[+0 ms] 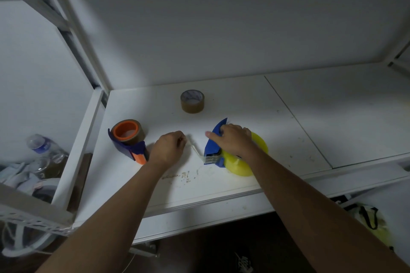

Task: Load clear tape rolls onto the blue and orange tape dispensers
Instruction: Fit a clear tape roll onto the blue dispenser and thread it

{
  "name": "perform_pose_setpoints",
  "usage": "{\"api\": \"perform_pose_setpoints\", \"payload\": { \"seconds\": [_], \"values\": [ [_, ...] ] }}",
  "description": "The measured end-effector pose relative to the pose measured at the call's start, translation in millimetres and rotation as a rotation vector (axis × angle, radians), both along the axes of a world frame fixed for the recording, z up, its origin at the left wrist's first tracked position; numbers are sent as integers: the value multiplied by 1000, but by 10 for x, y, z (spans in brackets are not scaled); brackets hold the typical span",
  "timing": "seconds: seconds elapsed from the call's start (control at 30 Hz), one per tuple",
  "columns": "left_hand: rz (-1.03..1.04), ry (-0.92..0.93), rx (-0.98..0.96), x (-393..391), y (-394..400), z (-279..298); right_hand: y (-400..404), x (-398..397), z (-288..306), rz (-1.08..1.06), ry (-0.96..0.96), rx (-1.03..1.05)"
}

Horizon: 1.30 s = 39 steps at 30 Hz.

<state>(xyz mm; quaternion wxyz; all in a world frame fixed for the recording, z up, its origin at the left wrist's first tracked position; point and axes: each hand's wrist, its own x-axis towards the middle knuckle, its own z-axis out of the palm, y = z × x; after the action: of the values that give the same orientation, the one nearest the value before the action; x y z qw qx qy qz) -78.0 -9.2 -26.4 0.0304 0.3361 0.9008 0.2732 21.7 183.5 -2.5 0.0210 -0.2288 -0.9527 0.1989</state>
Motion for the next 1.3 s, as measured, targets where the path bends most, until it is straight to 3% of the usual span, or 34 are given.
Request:
{"api": "perform_pose_setpoints", "payload": {
  "seconds": [0.33,0.73,0.97,1.2,1.3],
  "values": [
    [-59,38,-73,101,-23,22,-40,-119,39,211,-117,-215],
    [-41,-20,-73,97,190,8,-6,-69,84,267,-156,-217],
    [46,-159,-29,220,392,42,12,-65,106,281,-196,-225],
    [301,-447,232,323,482,43,-1,-43,147,281,-196,-237],
    [279,-535,230,305,468,103,3,12,134,180,-60,-382]
  ]
}}
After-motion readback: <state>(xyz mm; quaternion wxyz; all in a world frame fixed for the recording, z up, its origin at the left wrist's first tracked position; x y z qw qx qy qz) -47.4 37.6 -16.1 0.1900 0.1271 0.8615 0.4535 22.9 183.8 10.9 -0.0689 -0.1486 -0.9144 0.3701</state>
